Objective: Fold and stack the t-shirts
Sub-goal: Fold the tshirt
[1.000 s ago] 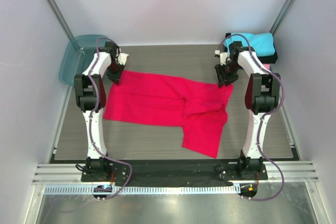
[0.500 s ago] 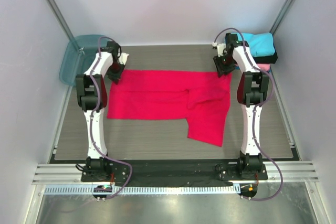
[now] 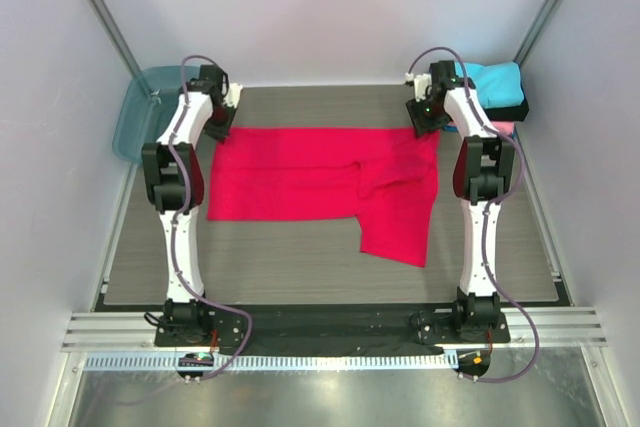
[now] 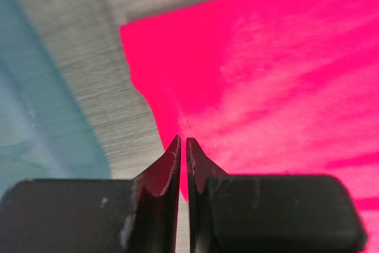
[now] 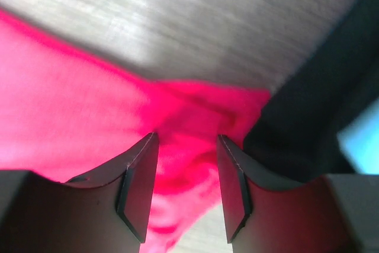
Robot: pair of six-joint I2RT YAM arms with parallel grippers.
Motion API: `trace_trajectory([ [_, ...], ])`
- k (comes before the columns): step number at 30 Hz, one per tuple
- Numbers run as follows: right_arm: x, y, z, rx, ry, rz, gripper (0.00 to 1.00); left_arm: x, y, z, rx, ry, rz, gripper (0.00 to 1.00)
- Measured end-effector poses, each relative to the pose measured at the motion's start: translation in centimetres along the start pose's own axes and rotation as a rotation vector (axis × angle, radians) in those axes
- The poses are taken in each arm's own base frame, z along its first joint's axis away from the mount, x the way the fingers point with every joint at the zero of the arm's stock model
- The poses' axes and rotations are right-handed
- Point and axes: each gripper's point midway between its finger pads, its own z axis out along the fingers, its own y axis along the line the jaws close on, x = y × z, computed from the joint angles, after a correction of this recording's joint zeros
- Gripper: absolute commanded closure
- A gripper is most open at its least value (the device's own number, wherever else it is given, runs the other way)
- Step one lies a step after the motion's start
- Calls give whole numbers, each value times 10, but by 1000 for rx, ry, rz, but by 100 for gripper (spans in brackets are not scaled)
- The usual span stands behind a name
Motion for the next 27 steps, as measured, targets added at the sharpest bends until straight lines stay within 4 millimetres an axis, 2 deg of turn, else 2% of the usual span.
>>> trace_trajectory([
  [3,-2,3,-23,0,-18,4,47,-18,-3,-26,9,-73,5,91],
  [5,-8,8,-52,2,-57,3,45,-31,-6,-51,14,-133,10,91],
  [8,-18,18,-109,2,-147,-1,45,-44,-18,-87,44,-213,8,90],
  [10,-21,26,-148,2,-218,-8,45,-45,-31,-104,87,-243,13,85],
  [13,-10,46,-183,-34,-272,-23,46,-44,-63,-113,197,-254,38,78],
  [16,21,69,-183,-109,-237,-39,46,-40,-117,-115,347,-233,88,74],
  [21,96,103,-145,-253,-44,-30,46,-28,-236,-130,616,-182,202,75],
  [23,122,115,-137,-300,24,-27,46,-18,-277,-134,688,-151,247,76],
  [25,135,121,-134,-328,55,-29,46,-7,-312,-133,740,-116,293,78],
  [27,139,122,-133,-340,58,-27,46,7,-341,-129,778,-72,332,79],
])
